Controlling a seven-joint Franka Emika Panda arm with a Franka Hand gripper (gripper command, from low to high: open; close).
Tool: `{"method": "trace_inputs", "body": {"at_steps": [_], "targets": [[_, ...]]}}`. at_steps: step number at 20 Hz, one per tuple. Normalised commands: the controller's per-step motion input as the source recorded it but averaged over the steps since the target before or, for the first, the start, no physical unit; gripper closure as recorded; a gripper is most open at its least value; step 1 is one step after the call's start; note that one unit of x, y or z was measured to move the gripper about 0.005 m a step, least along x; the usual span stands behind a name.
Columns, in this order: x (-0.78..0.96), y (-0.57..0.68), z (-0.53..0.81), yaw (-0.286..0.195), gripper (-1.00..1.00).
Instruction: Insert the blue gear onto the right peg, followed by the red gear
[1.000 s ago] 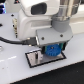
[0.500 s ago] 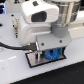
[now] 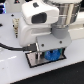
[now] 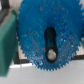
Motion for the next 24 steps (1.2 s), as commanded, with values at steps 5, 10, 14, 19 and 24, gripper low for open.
{"method": "trace_inputs", "body": {"at_steps": [5,10,14,19,24], "targets": [[-0.23,0.09,0.44,0.000,-1.00],[-0.42,0.16,0.31,0.000,-1.00],[-0.52,0.27,0.18,0.000,-1.00],[-0.72,0.13,0.05,0.000,-1.00],[-0.75,0.21,0.00,0.000,-1.00]]}}
